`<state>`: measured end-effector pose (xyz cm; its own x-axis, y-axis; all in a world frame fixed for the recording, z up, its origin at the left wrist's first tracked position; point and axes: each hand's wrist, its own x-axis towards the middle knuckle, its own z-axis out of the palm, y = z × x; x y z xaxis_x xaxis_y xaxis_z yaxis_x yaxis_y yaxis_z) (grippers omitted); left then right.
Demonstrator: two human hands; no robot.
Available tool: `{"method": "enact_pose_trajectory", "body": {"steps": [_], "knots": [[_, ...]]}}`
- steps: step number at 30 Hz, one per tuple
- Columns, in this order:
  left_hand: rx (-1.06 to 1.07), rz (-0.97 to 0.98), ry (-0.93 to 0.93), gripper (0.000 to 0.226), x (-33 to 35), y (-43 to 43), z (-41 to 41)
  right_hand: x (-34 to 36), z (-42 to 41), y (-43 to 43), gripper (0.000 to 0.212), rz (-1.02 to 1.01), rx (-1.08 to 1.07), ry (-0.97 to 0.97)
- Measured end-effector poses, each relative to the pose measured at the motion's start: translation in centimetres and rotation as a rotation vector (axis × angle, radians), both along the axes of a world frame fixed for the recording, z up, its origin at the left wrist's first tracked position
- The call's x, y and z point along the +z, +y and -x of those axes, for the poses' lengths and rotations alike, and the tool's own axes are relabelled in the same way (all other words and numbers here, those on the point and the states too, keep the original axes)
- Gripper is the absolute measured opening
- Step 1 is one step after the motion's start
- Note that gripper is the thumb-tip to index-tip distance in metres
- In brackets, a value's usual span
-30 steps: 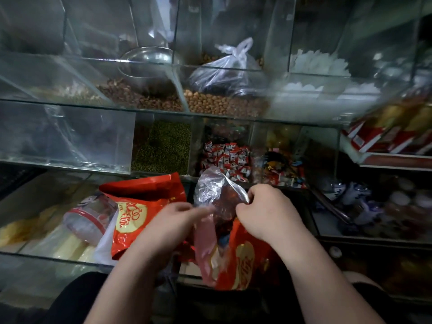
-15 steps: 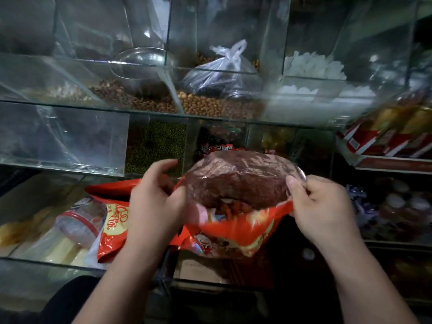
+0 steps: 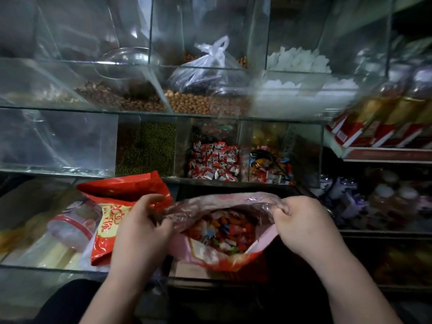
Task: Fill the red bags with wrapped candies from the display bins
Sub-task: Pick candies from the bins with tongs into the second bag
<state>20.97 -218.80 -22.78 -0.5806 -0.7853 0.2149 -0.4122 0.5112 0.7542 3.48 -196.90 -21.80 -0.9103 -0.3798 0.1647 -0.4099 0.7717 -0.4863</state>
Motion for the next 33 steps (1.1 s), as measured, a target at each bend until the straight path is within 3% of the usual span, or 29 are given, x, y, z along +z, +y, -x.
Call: {"method": "enact_pose_trajectory", "body": {"steps": [2,6,8,10,13,16,19,23,25,28,33], "knots": [[-0.093,-0.020,-0.038,0.039,-0.2,1.0,0.5,-0.3,-0.8,-0.3,0.041,-0.020,0.077,-0.040],[-0.161,-0.102,0.015,0.046,-0.3,3.0,1.3,-1.2,-2.1,-0.7,0.062,0.308,0.173,-0.213],[-0.130,-0.146,0.079,0.053,-0.6,3.2,1.3,-2.6,-2.0,-0.5,0.074,0.563,0.110,-0.257],[-0.118,-0.165,0.114,0.056,-1.0,3.6,1.3,-4.8,-1.2,-0.2,0.087,0.785,-0.100,-0.369],[-0.142,-0.182,0.145,0.052,-1.6,4.6,2.1,-8.3,0.7,0.6,0.068,0.888,-0.424,-0.558],[-0.193,-0.189,0.158,0.050,-1.7,5.2,3.5,-9.6,2.4,1.2,0.037,0.994,-0.519,-0.565],[-0.202,-0.221,0.193,0.047,-1.6,5.5,5.0,-8.1,4.4,0.9,0.060,1.175,-0.342,-0.430],[-0.199,-0.237,0.244,0.038,-1.3,5.2,7.0,-5.3,6.9,-1.4,0.044,1.011,-0.112,-0.232],[-0.193,-0.259,0.277,0.032,-1.2,5.0,8.2,-4.4,7.9,-2.9,0.031,0.822,-0.034,-0.159],[-0.189,-0.263,0.292,0.021,-1.2,5.0,9.3,-3.4,8.8,-4.0,0.038,0.505,0.024,0.022],[-0.170,-0.273,0.262,0.021,-1.3,5.0,8.9,-2.3,8.7,-3.2,0.024,0.515,0.060,0.234]]}}
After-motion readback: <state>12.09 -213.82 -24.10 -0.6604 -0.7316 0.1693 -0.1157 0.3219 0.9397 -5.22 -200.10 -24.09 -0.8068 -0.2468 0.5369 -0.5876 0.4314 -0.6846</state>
